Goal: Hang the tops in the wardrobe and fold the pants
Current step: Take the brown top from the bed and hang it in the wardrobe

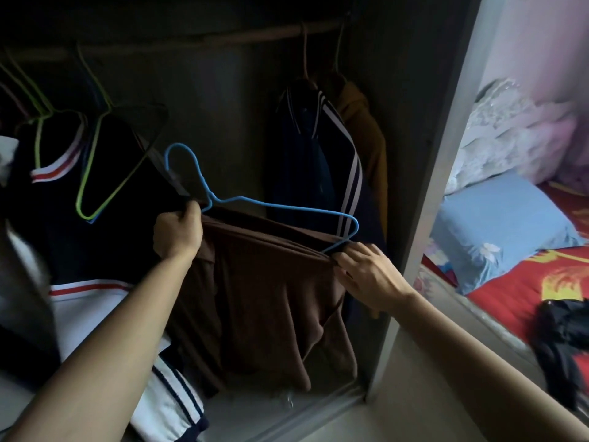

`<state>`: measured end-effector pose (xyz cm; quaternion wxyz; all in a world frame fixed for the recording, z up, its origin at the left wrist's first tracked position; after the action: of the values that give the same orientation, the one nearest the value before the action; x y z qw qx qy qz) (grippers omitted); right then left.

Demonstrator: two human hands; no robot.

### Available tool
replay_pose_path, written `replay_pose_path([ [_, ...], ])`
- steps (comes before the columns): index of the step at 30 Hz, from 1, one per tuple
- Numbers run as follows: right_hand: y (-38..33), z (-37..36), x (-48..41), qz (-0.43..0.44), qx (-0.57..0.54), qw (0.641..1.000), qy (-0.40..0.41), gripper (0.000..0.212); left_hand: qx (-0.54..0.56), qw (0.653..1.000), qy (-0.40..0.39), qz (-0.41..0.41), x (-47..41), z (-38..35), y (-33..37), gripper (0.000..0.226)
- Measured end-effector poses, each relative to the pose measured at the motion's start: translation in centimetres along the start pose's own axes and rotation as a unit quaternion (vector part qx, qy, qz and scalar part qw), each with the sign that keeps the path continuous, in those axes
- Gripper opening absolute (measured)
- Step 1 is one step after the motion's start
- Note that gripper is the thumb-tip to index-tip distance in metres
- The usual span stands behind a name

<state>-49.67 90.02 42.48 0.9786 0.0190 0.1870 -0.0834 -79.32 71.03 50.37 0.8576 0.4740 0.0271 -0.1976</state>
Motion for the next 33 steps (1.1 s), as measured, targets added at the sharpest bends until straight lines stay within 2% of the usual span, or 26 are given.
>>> replay_pose_path([
  [4, 1.7, 1.6, 0.7, -0.025, -0.061, 0.997, -0.035, 0.021, -0.065, 0.995, -0.025, -0.064, 0.1, 0.5, 0.1, 0.062],
  [8, 2.8, 2.4, 1.3, -0.099, -0.107, 0.989, -0.033, 0.032, -0.204, 0.968, -0.037, -0.141, 0.8, 0.1, 0.5, 0.066],
  [10, 2.3, 2.5, 1.1, -0.108, -0.089, 0.990, -0.018, 0.039, -0.240, 0.953, -0.039, -0.178, 1.3, -0.2, 1.2, 0.065],
  [12, 0.9, 2.7, 0.0, -0.074, -0.046, 0.996, 0.004, 0.037, -0.261, 0.940, -0.054, -0.214, 1.9, -0.9, 2.3, 0.065],
  [15, -1.8, 3.6, -2.6, -0.028, -0.067, 0.997, 0.015, 0.035, -0.222, 0.939, -0.105, -0.239, 3.2, -2.5, 4.0, 0.063],
  [19, -3.4, 5.0, -6.2, -0.061, -0.153, 0.986, 0.004, 0.046, -0.116, 0.947, -0.189, -0.232, 4.6, -4.5, 4.9, 0.046],
  [21, -3.4, 5.5, -7.8, -0.057, -0.173, 0.982, -0.045, 0.036, -0.065, 0.935, -0.248, -0.247, 5.1, -5.2, 4.8, 0.036],
  [24, -2.3, 5.8, -8.9, -0.036, -0.248, 0.960, -0.125, 0.016, -0.015, 0.907, -0.314, -0.279, 5.6, -5.1, 4.7, 0.045],
  [27, 0.2, 6.3, -8.2, -0.062, -0.282, 0.943, -0.165, 0.011, -0.079, 0.912, -0.303, -0.264, 4.2, -3.8, 3.8, 0.020],
  [28, 1.1, 6.3, -7.7, -0.077, -0.277, 0.940, -0.185, 0.011, -0.118, 0.922, -0.275, -0.246, 3.3, -3.2, 3.2, 0.017],
  [30, 2.5, 6.5, -6.8, -0.110, -0.276, 0.929, -0.222, 0.012, -0.152, 0.932, -0.254, -0.209, 1.8, -2.2, 2.0, 0.025],
  [33, 2.4, 6.8, -7.3, -0.123, -0.280, 0.927, -0.220, 0.020, -0.129, 0.912, -0.344, -0.181, 2.6, -3.1, 1.3, 0.030],
])
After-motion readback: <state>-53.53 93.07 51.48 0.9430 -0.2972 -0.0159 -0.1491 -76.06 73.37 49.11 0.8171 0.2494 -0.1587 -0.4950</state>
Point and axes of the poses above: each hand's wrist, its own x-axis away from the middle knuckle, its own z-axis out of the back of the hand, y = z × x, the point moved 2 cm from there along -x, towards the middle knuckle, and after that the axes turned 14 degrees about -y, right-handed, at the moved point
